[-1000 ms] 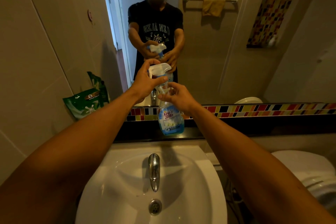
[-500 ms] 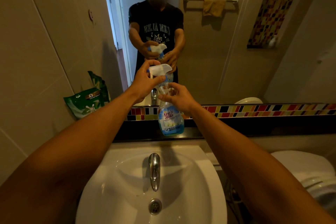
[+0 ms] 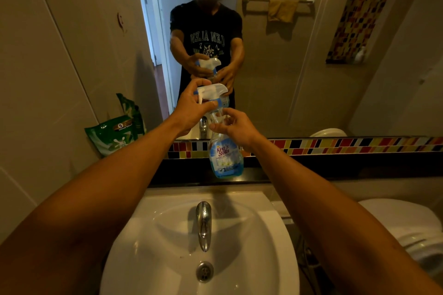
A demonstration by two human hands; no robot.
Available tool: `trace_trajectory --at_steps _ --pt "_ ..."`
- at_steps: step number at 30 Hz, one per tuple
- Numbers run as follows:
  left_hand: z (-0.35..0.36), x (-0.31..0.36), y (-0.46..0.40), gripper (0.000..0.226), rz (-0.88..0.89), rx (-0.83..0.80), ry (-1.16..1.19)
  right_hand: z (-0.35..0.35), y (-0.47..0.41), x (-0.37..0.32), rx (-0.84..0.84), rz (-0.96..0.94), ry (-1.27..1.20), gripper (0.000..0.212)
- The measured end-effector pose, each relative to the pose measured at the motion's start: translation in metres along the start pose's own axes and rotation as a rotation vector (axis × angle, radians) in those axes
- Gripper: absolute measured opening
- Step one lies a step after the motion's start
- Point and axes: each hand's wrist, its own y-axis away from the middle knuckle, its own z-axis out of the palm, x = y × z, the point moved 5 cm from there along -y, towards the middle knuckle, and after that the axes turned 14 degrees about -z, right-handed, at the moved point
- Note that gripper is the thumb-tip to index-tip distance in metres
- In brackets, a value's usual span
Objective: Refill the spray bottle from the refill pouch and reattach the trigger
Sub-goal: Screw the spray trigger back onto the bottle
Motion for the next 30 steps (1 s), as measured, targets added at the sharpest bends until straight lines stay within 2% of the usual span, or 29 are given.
trace_trajectory --at_steps 5,8,15,24,28,30 --pt "0.0024 0.0003 0.0021 0.058 0.035 0.036 -0.019 0.0015 0.0013 0.0000 -0.015 0.008 0.013 0.065" --pt "0.0043 0.0008 0.0024 0.056 0.069 0.067 -0.042 0.0023 0.0014 0.0003 -0.004 0.011 0.008 0.061" --pt "0.0038 -0.0020 -0.0009 0.055 0.012 -0.001 -0.063 -0.0018 0.0031 0.0019 -0.005 0.035 0.018 0.060" --pt "0.0047 -0.0006 -0.0005 0.053 0.067 0.064 -0.061 -0.0002 0.0030 -0.0010 -0.002 0.038 0.011 0.065" --pt "0.0033 -0.0045 -0.0016 0.051 0.037 0.039 -0.055 -0.0027 0.0040 0.0020 0.014 0.035 0.013 0.045" --pt "0.0044 -0.0051 -0.0012 0.052 0.051 0.064 -0.051 -0.0016 0.0042 0.0001 0.016 0.036 0.007 0.045"
